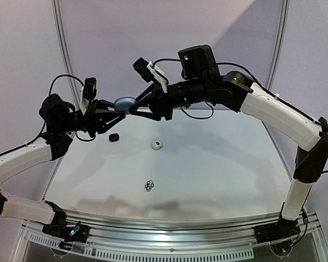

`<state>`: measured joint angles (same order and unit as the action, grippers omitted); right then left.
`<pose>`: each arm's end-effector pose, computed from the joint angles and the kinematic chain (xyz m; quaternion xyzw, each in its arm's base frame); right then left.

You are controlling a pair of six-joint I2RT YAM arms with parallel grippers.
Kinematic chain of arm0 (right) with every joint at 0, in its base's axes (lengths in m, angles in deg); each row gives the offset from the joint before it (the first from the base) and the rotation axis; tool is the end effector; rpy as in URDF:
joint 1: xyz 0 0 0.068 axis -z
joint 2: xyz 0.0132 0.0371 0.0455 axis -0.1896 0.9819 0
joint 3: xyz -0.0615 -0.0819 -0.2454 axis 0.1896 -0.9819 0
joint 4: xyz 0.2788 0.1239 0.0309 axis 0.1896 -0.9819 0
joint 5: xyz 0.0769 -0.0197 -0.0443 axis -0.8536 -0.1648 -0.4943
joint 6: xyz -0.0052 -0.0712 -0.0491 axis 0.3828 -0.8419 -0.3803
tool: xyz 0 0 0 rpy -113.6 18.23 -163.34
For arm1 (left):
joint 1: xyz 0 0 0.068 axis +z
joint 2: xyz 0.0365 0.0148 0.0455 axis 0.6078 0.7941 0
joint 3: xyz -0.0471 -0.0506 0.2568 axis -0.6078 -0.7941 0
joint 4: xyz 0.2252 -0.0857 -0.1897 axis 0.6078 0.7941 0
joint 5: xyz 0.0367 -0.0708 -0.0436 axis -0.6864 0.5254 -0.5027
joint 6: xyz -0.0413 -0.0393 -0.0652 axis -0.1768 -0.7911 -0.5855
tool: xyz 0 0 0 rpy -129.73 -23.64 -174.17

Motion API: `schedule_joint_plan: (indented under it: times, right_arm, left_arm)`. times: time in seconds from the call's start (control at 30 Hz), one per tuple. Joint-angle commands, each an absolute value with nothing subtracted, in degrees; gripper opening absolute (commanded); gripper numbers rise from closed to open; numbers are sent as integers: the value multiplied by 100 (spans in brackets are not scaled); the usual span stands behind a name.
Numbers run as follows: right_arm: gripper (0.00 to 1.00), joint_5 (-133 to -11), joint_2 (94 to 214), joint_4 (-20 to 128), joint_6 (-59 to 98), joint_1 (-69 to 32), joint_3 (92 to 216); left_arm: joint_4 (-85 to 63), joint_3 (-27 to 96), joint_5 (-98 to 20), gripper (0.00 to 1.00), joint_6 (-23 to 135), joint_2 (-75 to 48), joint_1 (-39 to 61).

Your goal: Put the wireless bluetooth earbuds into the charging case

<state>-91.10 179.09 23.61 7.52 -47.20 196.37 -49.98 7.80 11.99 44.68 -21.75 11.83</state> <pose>0.2348 0.4437 0.4305 -0.5306 0.6058 0.4217 0.4166 0.2597 -0.1974 0.3365 0.4149 0.4919 -0.5534 0.5288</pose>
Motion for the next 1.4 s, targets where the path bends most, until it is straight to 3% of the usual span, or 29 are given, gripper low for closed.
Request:
schedule_joint_plan:
  times: [0.0,0.1,0.43,1.07,1.37]
  right_arm:
    - [63,-8697,17987,2246,753,-4765,19769]
    - [67,-8546,18016,2207,765,-4761,19768]
    - [66,-8063,18239,2081,815,-4761,19899]
    - [63,-8103,18435,2015,867,-4739,20324]
    - [61,-8073,18495,1907,902,-4699,20350]
  left_arm:
    - [-4750,871,1150,0,5044,-2238,1198]
    - [-4622,889,1220,0,5443,-2283,1199]
    - [-4407,891,1464,0,6223,-2321,1183]
    - [-2728,924,1254,0,9814,-2554,1150]
    - [-2655,906,1194,0,9899,-2620,1142]
